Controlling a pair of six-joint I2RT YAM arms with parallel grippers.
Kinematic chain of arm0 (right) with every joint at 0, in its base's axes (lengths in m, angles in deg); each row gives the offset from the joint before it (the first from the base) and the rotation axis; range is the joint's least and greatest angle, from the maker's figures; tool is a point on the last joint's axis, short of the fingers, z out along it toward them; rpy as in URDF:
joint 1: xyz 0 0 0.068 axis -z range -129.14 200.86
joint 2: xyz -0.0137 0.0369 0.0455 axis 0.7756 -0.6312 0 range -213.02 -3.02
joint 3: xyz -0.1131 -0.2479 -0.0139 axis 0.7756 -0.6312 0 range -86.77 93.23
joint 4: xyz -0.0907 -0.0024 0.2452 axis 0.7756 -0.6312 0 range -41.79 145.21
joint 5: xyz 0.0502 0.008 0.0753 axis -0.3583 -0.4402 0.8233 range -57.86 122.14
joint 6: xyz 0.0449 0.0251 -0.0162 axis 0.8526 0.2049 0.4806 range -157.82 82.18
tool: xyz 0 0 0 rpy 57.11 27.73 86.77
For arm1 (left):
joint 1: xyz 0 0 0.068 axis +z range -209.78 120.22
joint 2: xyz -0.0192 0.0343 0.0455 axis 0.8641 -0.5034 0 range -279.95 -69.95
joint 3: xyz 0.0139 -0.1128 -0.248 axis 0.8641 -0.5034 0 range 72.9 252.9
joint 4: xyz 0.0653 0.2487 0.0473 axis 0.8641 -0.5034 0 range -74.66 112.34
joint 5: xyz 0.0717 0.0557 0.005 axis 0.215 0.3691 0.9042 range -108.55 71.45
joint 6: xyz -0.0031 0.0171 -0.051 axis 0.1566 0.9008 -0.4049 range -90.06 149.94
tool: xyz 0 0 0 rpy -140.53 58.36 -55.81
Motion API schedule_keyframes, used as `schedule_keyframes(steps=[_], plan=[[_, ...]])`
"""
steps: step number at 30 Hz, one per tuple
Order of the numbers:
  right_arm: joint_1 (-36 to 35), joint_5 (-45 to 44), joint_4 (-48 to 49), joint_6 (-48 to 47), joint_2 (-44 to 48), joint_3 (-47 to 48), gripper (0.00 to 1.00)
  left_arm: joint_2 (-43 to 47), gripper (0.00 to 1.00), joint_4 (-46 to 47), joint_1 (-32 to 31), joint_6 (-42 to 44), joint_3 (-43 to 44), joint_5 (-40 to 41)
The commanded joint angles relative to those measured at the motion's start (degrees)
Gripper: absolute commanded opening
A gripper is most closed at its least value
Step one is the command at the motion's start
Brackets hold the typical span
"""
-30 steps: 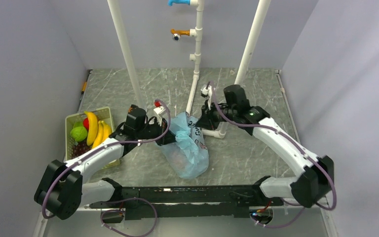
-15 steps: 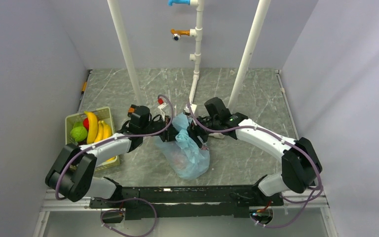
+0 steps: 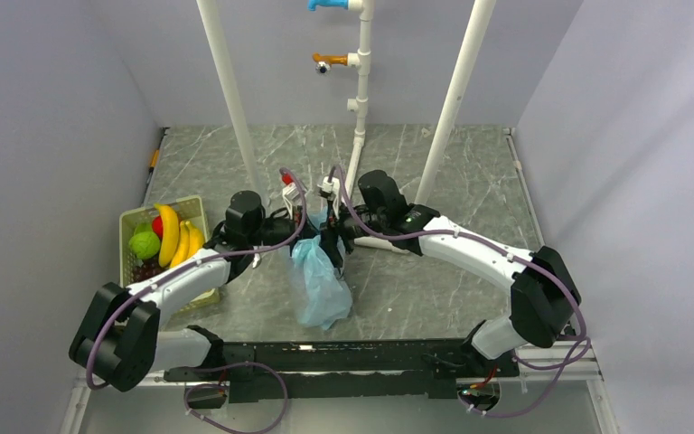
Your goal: Place the fake fruits into the plastic bag and tie a complex knot
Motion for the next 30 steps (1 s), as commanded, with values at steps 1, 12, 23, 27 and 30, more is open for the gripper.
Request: schedule_keyframes(steps=[1, 12, 23, 27, 30], plan=[[-1.87, -4.92, 5.41, 2.22, 1.29, 2.46, 0.81, -3.65, 0.00, 0.41, -0.32, 2.57, 0.86, -7.98], [-1.02, -2.72, 11.34, 3.92, 0.84, -1.73, 0.87, -8.49, 0.00, 17.88, -2.18, -10.06, 2.28, -15.06], [3.25, -0.26, -11.76, -5.30, 8.82, 0.24, 1.00, -8.41, 0.00, 3.66, 0.73, -0.05, 2.63, -13.53], [6.21, 0.57, -16.39, -5.67, 12.92, -2.03, 1.00, -8.18, 0.00, 3.16, 0.77, 0.81, 2.76, -13.56], [7.40, 1.15, -19.03, -7.05, 15.38, -3.33, 0.93, -8.08, 0.00, 2.55, 0.74, 1.62, 2.89, -13.55]])
